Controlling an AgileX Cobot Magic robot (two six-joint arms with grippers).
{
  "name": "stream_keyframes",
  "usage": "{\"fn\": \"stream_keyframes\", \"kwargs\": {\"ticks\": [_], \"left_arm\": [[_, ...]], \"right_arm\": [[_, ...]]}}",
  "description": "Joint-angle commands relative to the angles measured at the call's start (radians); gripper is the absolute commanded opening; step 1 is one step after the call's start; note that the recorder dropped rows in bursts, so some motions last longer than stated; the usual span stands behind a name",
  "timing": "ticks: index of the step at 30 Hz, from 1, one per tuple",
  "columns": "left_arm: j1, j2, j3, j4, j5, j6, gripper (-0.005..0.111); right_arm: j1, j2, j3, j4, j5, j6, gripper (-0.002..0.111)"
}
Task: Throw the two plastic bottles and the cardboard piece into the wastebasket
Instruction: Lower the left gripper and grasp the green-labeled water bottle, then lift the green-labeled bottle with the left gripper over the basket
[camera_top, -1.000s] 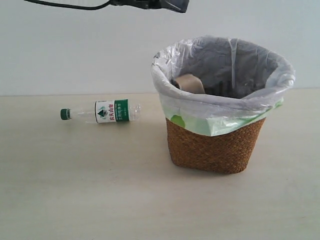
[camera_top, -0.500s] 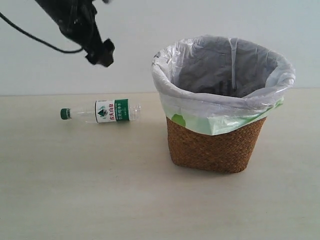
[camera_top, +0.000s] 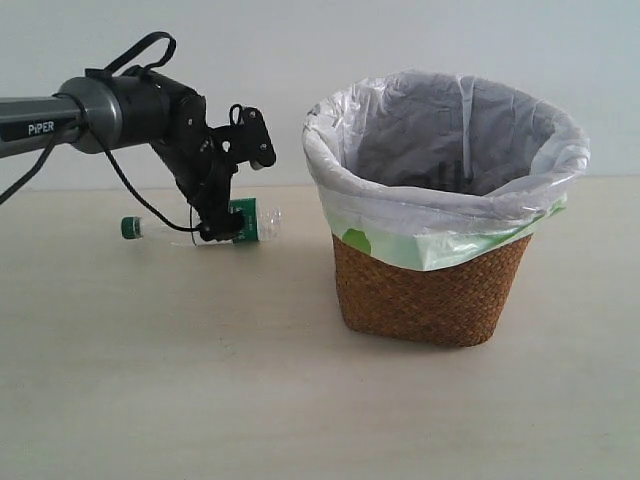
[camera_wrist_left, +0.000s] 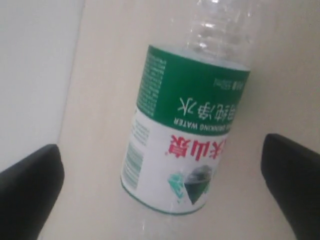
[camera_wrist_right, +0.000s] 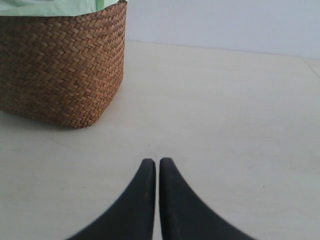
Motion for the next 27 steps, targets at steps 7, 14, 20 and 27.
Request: {"fn": "stream_keyframes", "kwargs": {"ticks": [7, 14, 20, 27], "left_arm": [[0.047, 0.092, 0.001, -0.047, -0.146, 0.033, 0.107], [0.067, 0.126, 0.001, -0.047, -0.142, 0.022, 0.104], [0.063, 0.130, -0.011, -0.047, -0.028, 0.008, 0.027], [0.070, 0.086, -0.013, -0.115, 0.134, 0.056, 0.004]], "right_arm": [[-0.005, -0.005, -0.001, -0.001, -0.004, 0.000, 0.000], [-0.005, -0.005, -0.001, -0.001, -0.004, 0.000, 0.000], [-0.005, -0.005, -0.001, -0.001, -0.004, 0.000, 0.000], [-0.005, -0.005, -0.001, -0.001, -0.004, 0.000, 0.000]]}}
